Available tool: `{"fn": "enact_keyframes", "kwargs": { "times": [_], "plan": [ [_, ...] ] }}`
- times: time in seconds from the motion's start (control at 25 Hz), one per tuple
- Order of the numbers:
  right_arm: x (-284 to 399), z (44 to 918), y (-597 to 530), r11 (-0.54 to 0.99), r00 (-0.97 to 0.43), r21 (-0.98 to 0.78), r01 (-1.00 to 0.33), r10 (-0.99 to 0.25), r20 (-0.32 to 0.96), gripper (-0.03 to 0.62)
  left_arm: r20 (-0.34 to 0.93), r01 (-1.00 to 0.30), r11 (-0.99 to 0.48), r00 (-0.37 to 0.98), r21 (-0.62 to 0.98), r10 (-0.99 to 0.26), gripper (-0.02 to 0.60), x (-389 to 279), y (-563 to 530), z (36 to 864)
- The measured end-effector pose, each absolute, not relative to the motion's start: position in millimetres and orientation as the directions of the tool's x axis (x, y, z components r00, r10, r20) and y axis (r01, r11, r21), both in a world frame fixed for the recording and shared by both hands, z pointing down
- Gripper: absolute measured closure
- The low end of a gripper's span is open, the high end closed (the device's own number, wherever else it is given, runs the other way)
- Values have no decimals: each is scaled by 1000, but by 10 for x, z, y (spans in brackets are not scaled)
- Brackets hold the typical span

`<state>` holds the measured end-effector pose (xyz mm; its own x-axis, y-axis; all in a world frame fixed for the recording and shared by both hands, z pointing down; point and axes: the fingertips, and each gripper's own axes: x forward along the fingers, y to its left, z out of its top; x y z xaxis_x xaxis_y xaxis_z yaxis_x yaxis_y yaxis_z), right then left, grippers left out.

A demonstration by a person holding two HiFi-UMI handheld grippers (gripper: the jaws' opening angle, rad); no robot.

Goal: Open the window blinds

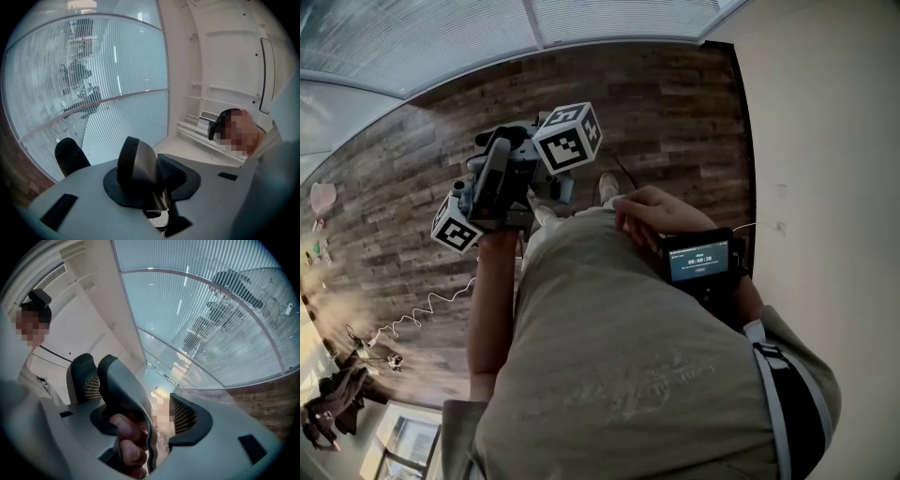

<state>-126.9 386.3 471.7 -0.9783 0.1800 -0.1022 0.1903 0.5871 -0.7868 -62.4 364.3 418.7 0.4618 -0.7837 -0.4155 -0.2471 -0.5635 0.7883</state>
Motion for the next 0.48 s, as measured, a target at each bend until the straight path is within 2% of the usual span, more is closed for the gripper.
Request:
{"fn": "enact_keyframes", "kwargs": {
  "times": [0.24,0.48],
  "plan": [
    [-1210,4674,3808,586,-983,-792,173,149,-104,344,-391,-240,-553,491,798,-778,482,-564,3600,4180],
    [-967,4796,3785,581,-989,-802,136,120,-81,342,-420,-186,-568,500,802,-757,482,-306,3588,4221]
  ]
}}
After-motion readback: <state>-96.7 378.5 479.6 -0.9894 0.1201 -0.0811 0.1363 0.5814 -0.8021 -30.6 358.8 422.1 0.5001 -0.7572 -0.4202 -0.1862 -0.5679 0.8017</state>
